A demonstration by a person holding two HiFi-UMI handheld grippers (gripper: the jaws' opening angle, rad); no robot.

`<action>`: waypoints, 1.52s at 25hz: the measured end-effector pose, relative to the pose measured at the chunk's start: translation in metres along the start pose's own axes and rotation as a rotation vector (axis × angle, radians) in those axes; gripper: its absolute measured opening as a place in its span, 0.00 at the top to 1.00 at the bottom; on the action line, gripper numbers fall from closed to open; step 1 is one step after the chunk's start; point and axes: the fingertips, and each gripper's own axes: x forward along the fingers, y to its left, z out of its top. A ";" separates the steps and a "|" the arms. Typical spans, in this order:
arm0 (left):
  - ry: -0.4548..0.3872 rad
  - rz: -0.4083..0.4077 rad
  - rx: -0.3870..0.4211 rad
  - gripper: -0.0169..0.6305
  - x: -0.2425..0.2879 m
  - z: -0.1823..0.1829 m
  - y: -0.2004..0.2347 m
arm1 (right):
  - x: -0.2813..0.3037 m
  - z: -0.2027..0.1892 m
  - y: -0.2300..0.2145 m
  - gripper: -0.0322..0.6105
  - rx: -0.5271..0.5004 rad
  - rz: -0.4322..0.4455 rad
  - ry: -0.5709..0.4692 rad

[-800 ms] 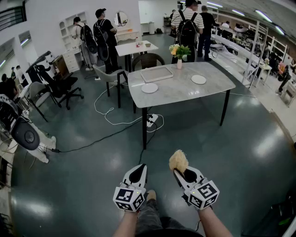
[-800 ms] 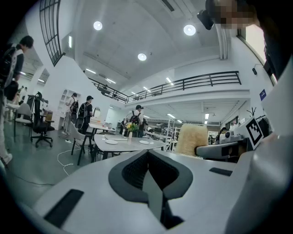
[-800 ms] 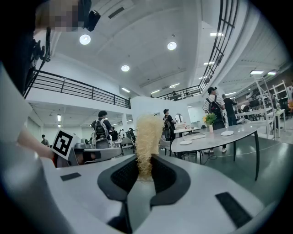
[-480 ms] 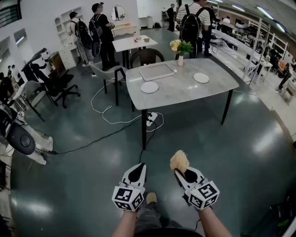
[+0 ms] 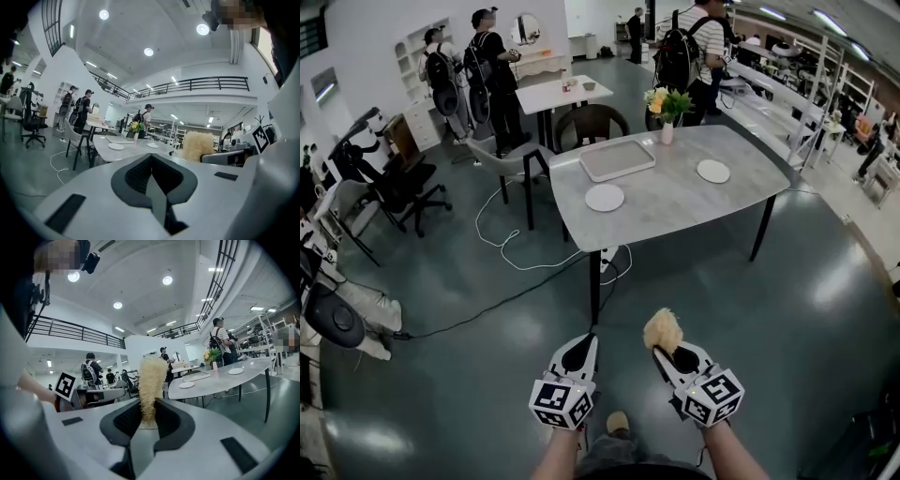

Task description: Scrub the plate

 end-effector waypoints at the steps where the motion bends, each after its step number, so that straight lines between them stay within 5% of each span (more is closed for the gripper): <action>1: -0.001 -0.005 -0.001 0.96 0.005 0.002 0.008 | 0.009 0.002 -0.001 0.83 -0.001 -0.002 -0.001; 20: -0.036 0.051 -0.080 0.96 0.013 0.001 0.092 | 0.091 0.007 -0.008 0.83 0.027 0.018 0.016; 38: -0.038 0.062 -0.070 0.96 0.137 0.047 0.171 | 0.225 0.057 -0.086 0.83 0.039 0.096 0.018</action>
